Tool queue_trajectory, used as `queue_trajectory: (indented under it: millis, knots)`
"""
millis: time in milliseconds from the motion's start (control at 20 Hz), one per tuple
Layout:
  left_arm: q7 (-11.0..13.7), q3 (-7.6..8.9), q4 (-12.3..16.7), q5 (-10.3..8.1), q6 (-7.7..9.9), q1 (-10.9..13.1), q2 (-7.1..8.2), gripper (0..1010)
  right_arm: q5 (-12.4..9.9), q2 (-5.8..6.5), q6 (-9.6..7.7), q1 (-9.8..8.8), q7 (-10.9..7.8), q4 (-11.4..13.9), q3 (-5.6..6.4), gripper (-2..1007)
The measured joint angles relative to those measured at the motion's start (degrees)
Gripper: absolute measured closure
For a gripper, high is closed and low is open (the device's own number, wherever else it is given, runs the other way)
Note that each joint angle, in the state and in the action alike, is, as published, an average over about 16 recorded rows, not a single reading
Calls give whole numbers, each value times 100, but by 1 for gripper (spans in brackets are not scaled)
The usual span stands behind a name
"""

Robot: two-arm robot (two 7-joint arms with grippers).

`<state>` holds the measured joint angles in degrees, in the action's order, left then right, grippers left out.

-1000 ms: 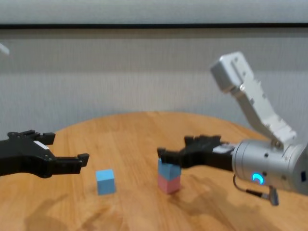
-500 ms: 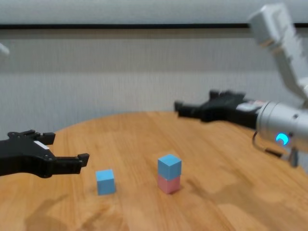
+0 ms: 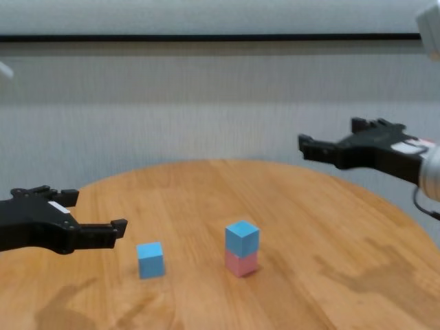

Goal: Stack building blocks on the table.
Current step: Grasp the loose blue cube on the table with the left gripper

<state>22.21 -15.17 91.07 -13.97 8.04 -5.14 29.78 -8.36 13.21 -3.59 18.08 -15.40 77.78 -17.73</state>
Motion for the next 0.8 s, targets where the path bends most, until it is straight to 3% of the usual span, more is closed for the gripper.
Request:
queue_trajectory:
  millis: [450, 800]
  knots:
    - [46, 44, 142, -11, -17, 52, 61, 10, 45, 63, 19, -123, 59, 75, 66, 0]
    - [359, 106, 339, -136, -135, 45, 275, 10, 17, 45, -5, -97, 42, 58, 60, 0]
